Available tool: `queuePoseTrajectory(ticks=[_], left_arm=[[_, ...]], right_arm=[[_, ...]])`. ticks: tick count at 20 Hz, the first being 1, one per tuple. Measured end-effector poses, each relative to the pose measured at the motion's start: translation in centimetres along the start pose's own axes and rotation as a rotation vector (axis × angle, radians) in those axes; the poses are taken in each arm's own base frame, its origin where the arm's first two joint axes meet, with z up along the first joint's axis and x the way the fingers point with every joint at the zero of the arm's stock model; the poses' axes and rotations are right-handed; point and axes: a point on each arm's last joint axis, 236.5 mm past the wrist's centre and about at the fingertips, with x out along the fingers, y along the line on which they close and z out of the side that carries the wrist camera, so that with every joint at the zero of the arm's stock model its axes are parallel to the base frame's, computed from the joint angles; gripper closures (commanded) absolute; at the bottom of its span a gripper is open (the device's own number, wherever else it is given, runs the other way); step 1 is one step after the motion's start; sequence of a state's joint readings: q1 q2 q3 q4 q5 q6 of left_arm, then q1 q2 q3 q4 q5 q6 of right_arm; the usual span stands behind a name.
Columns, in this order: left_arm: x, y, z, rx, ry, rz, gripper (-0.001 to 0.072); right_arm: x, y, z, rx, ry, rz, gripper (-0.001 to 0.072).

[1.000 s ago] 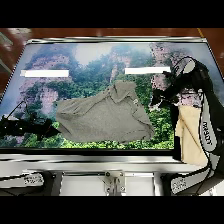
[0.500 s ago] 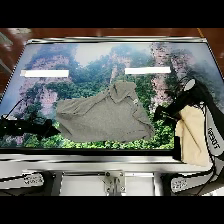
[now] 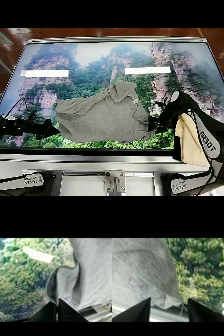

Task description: Fold the shirts.

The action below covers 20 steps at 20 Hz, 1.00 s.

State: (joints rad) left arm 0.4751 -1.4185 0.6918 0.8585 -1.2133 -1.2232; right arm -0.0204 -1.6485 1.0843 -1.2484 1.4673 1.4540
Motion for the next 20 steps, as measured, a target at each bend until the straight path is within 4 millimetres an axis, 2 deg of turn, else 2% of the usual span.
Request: queuePoseTrajectory(ticks=[1, 2, 3, 4, 6, 9, 12, 14, 16, 17, 18, 20], left_arm=[[0.0, 0.0, 0.0, 0.001, 0.001, 0.0, 0.067], [0.0, 0.0, 0.0, 0.003, 0.001, 0.0, 0.067], [0.0, 0.0, 0.0, 0.005, 0.001, 0.0, 0.067], [0.0, 0.0, 0.0, 0.008, 0.001, 0.0, 0.067], [0.0, 0.0, 0.0, 0.013, 0.0, 0.0, 0.067], [-0.4, -0.2, 0.5, 0.028, -0.024, 0.005, 0.0672], [-2.8, -1.9, 2.3, 0.097, -0.119, 0.014, 0.0672], [-6.4, -4.5, 4.1, 0.191, -0.242, 0.022, 0.0672], [-12.0, -8.8, 5.7, 0.32, -0.423, 0.033, 0.0671], [-15.4, -11.3, 6.0, 0.391, -0.528, 0.039, 0.0671], [-19.6, -14.4, 6.0, 0.463, -0.659, 0.043, 0.0671], [-28.4, -20.9, 4.1, 0.593, -0.929, 0.033, 0.0671]], right_arm=[[0.2, -0.2, 0.3, 0.007, -0.013, -0.013, 0.0208], [0.3, -0.2, 0.5, 0.015, -0.021, -0.021, 0.0241], [0.4, -0.2, 0.7, 0.016, -0.031, -0.025, 0.0407], [0.4, 0.0, 0.7, 0.022, -0.031, -0.024, 0.0511], [0.5, 0.3, 0.8, 0.041, -0.036, -0.012, 0.0629], [0.2, 1.4, 0.3, 0.062, -0.022, 0.024, 0.0642], [-1.5, 2.5, -0.4, 0.047, -0.058, 0.044, 0.0644], [-4.1, 3.7, -0.6, 0.011, -0.13, 0.059, 0.0644], [-8.7, 5.5, -0.8, -0.067, -0.258, 0.062, 0.0643], [-11.6, 6.5, -0.9, -0.114, -0.342, 0.057, 0.0643], [-15.3, 7.9, -1.2, -0.172, -0.454, 0.052, 0.0643], [-23.3, 10.3, -2.5, -0.269, -0.706, 0.017, 0.0643]])
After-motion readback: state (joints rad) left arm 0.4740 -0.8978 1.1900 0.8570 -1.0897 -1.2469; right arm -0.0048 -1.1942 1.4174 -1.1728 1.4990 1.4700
